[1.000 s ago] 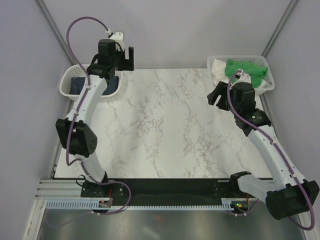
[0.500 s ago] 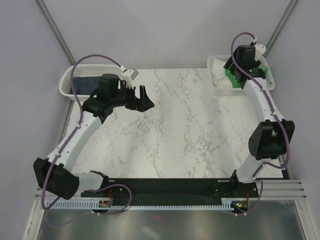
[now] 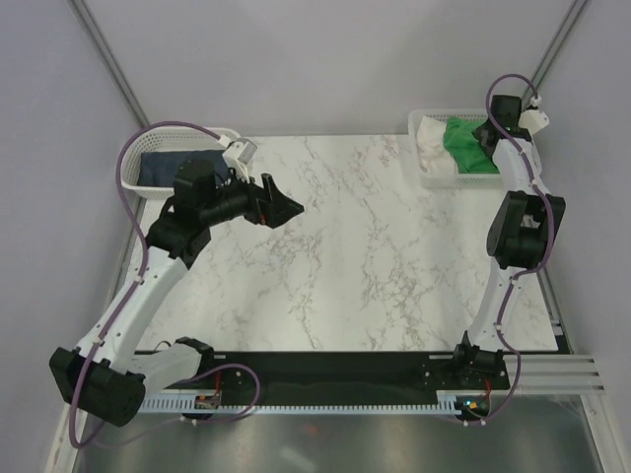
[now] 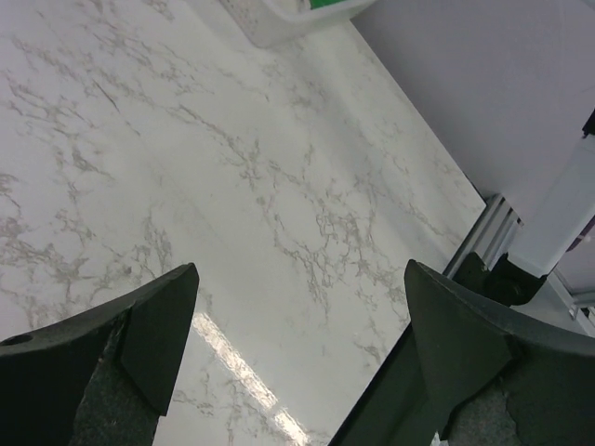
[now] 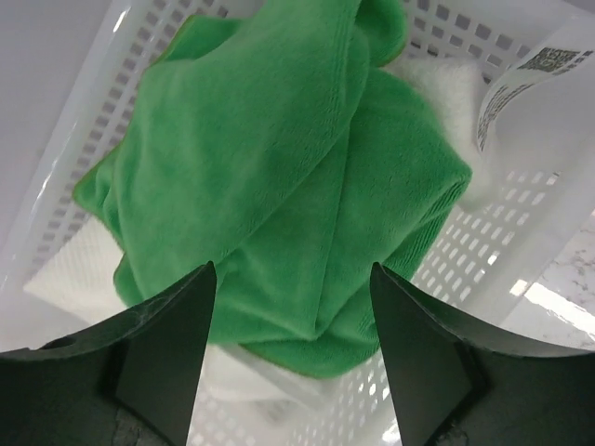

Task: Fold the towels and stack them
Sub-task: Grab crumpled towel, then move the towel to the center of the board, then flatten out the crumpled towel

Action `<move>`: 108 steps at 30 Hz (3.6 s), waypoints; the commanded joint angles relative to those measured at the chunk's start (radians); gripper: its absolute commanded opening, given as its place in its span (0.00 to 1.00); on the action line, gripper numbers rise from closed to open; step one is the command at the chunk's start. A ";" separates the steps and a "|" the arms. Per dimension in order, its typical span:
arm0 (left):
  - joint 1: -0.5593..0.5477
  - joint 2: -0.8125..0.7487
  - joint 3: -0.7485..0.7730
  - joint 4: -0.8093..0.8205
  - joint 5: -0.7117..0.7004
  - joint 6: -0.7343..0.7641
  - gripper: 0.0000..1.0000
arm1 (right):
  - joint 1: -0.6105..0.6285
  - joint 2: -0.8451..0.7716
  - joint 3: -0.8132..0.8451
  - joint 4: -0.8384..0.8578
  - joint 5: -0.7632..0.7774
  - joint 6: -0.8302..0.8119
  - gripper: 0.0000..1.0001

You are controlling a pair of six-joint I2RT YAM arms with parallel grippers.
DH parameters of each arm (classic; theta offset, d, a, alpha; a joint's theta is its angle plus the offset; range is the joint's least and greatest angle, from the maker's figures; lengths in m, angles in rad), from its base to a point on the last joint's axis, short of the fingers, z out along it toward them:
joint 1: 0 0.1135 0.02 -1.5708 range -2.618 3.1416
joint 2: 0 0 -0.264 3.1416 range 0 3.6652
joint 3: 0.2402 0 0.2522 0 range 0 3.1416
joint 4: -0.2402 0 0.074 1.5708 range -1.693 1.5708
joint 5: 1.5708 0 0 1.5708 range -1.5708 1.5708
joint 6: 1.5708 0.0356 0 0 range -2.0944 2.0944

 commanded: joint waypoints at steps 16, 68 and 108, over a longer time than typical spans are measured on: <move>0.003 -0.069 -0.151 0.161 0.041 -0.028 0.95 | -0.082 0.132 0.082 0.257 -0.099 0.047 0.27; 0.009 0.220 -0.139 -0.009 -0.145 -0.153 0.85 | 0.473 -0.675 -0.881 0.096 -0.340 -0.236 0.61; 0.009 0.299 0.133 0.218 0.299 0.159 0.86 | 0.406 -0.860 -0.304 0.061 -1.255 -0.574 0.00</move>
